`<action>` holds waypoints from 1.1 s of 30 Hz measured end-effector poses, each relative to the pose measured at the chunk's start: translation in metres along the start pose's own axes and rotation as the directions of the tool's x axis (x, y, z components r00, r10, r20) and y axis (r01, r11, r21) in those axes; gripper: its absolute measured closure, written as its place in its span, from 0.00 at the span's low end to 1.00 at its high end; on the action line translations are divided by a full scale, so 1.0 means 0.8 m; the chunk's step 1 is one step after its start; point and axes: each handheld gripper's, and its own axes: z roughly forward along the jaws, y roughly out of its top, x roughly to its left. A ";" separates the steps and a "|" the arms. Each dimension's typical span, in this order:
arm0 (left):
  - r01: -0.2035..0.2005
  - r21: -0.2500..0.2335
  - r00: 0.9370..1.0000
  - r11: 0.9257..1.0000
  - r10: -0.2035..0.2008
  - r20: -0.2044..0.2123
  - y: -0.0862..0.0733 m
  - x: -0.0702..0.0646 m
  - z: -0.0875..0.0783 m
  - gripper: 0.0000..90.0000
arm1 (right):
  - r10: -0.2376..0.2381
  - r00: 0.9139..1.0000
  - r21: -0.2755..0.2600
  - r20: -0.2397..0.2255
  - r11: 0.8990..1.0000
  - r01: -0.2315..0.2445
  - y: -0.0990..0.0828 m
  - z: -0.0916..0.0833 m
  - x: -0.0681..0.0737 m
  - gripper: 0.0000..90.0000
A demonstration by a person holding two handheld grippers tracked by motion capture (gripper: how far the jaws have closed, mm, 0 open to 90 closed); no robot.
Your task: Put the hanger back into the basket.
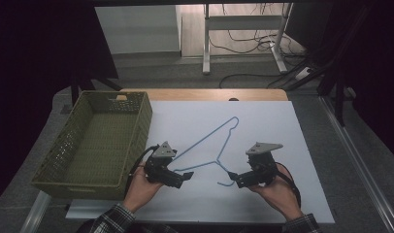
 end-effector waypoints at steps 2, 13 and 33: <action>-0.002 0.001 1.000 1.000 0.002 0.002 0.001 0.003 0.007 0.02 | -0.001 1.000 0.005 -0.003 1.000 0.001 0.003 0.007 0.001 0.04; 0.000 -0.002 1.000 1.000 0.000 0.011 0.011 0.013 0.032 0.02 | -0.046 0.998 0.054 0.032 0.998 0.044 0.013 0.046 -0.002 0.36; 0.005 0.037 1.000 0.999 -0.005 0.004 0.010 0.025 0.050 0.03 | -0.081 0.996 0.212 -0.023 0.974 0.084 0.003 0.108 -0.013 0.83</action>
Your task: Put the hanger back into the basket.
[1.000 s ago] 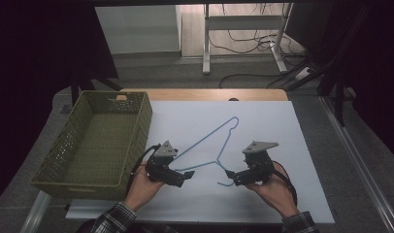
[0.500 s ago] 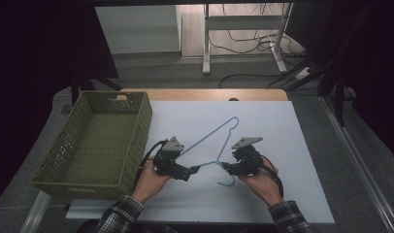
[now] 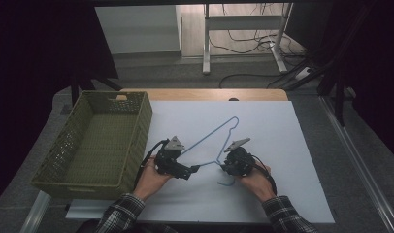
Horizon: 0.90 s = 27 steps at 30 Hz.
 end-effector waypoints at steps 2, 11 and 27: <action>0.009 0.001 1.000 1.000 -0.009 0.020 -0.001 0.002 0.002 0.03 | -0.002 1.000 0.008 0.008 1.000 0.002 -0.001 0.002 0.002 0.90; 0.003 0.039 1.000 0.999 -0.004 0.029 0.001 0.003 0.010 0.12 | -0.003 1.000 -0.026 0.022 1.000 0.004 0.009 -0.016 0.009 0.95; -0.076 0.177 0.995 0.981 0.064 0.072 0.030 -0.002 0.086 0.62 | -0.011 1.000 -0.044 0.028 0.999 0.012 0.016 -0.029 0.019 0.95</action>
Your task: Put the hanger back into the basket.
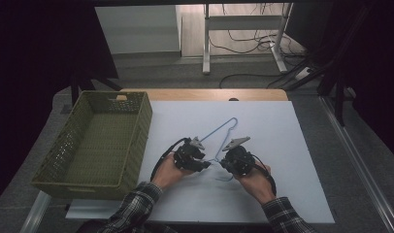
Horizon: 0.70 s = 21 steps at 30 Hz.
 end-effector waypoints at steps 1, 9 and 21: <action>0.000 0.000 1.000 1.000 0.000 0.000 0.000 0.000 0.000 0.65 | 0.000 1.000 0.000 0.000 1.000 0.000 0.000 0.000 0.000 0.95; -0.073 0.077 0.997 0.994 0.072 0.023 0.011 0.000 0.008 0.85 | -0.003 1.000 -0.003 -0.008 1.000 0.003 0.002 -0.003 0.003 0.95; -0.111 0.067 0.993 0.992 0.108 0.040 0.012 0.002 0.000 0.96 | 0.038 0.999 -0.171 0.030 0.985 -0.032 0.012 -0.058 -0.015 0.67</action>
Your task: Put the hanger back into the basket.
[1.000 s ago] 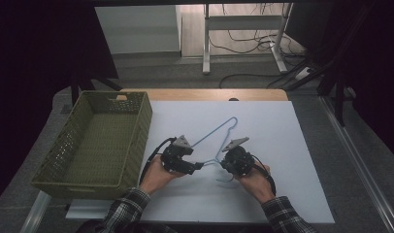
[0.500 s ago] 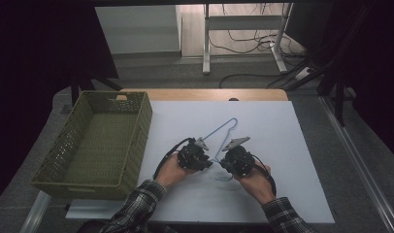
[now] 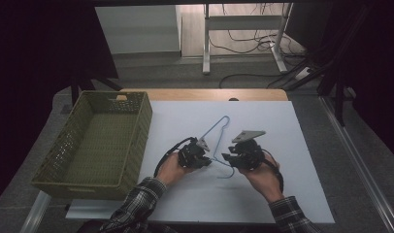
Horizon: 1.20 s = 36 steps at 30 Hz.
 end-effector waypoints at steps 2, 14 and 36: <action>0.008 -0.008 1.000 1.000 -0.008 0.007 0.000 0.001 -0.002 0.96 | 0.008 1.000 -0.018 0.009 1.000 -0.008 0.001 -0.009 -0.006 0.66; 0.085 -0.145 0.995 0.986 -0.076 0.068 0.005 0.001 -0.053 0.97 | 0.088 0.996 -0.048 0.017 0.995 -0.088 -0.027 -0.030 -0.043 0.65; 0.119 -0.229 0.989 0.966 -0.096 0.109 0.005 -0.035 -0.083 0.94 | -0.053 0.994 -0.219 -0.094 0.975 0.032 0.015 -0.016 0.037 0.94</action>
